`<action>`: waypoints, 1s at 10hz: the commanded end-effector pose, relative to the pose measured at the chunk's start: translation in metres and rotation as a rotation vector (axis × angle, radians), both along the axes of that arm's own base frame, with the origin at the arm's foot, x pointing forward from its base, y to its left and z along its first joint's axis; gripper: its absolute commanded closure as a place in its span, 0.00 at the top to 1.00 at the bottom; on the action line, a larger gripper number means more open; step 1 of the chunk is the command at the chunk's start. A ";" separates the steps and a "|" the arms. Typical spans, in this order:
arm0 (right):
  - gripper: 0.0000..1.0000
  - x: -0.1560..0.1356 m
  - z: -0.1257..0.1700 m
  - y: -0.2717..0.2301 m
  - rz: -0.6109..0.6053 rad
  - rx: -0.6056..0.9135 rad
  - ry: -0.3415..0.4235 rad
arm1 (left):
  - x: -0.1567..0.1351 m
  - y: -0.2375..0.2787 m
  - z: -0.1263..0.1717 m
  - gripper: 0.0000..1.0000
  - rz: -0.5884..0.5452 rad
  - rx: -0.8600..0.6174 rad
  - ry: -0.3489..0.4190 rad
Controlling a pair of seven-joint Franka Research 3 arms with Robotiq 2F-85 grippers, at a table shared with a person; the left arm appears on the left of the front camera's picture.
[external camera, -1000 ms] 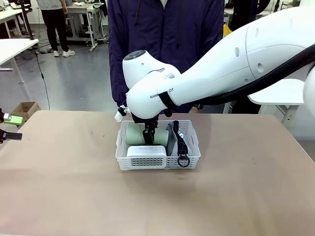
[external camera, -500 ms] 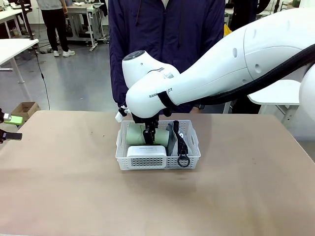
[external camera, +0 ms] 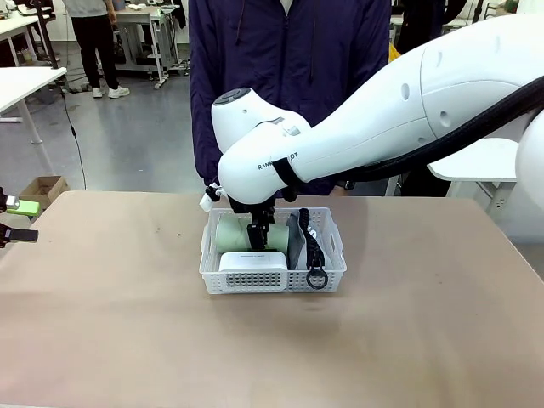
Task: Efficiently arrange items inside the basket to fit them all.
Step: Pick up the Reusable plastic cup and place it inside the Organizing basket.
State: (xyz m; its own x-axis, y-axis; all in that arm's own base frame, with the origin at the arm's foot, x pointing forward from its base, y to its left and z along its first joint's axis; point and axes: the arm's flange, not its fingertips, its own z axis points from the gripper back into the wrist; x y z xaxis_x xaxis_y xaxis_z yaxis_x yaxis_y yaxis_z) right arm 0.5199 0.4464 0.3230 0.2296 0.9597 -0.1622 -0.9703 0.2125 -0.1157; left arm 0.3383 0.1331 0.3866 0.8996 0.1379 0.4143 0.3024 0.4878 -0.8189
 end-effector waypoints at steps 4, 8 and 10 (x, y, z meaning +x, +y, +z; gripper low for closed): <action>1.00 0.002 0.001 0.002 -0.026 -0.028 -0.040 | -0.006 -0.002 0.000 1.00 -0.001 0.003 0.004; 1.00 -0.002 0.040 -0.027 -0.074 0.015 -0.100 | -0.006 -0.002 0.000 1.00 -0.001 0.003 0.004; 1.00 -0.006 0.094 -0.077 -0.174 0.090 -0.142 | -0.006 -0.002 0.000 1.00 -0.001 0.003 0.004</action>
